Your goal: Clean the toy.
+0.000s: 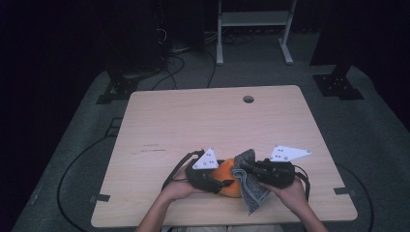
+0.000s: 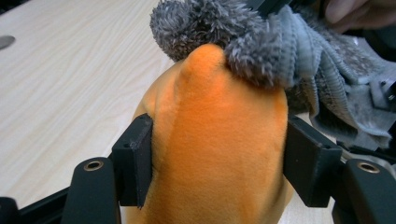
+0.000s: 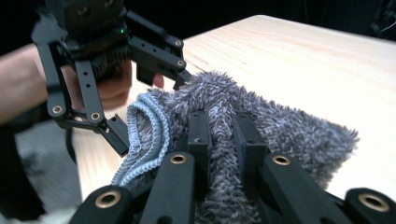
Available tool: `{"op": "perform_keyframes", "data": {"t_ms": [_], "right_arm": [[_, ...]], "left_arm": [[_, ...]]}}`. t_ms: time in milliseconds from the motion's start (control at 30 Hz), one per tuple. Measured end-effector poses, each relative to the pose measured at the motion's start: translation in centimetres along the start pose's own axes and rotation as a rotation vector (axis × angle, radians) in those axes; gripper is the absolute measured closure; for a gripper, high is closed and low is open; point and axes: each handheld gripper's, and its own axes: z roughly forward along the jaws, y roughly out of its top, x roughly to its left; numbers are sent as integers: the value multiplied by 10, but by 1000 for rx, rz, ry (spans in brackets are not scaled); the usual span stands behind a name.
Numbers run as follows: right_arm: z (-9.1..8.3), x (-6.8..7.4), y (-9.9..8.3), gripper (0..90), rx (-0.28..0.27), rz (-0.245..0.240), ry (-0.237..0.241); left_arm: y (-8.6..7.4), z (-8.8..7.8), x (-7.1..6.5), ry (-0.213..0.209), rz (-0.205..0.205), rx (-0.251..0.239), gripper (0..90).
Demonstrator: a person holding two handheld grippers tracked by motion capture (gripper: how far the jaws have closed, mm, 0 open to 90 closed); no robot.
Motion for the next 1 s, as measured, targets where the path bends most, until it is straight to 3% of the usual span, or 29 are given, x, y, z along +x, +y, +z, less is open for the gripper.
{"op": "perform_keyframes", "data": {"t_ms": [233,300,467,633,700,800,867,1000], "right_arm": [[-5,-12,-10,790,18,30,-16],[-9,-16,-12,790,19,37,-31],[-14,-25,-16,790,10,72,-19],[-15,-28,-17,788,17,69,-26],[-16,-30,-18,789,16,75,-27],[-17,-33,-20,789,12,90,-34],[-18,-36,-21,789,9,101,-35],[-21,-44,-25,788,52,108,-88]], "left_arm": [[-3,-3,5,-19,-30,-35,155],[-6,-2,8,-14,-46,-18,114],[-14,4,17,-57,-118,-12,80],[-19,8,20,-72,-134,0,59],[-20,11,20,-88,-141,-9,82],[-21,11,18,-63,-124,-36,223],[-21,10,17,-58,-129,-43,256],[-20,10,18,-60,-143,-62,288]]}}
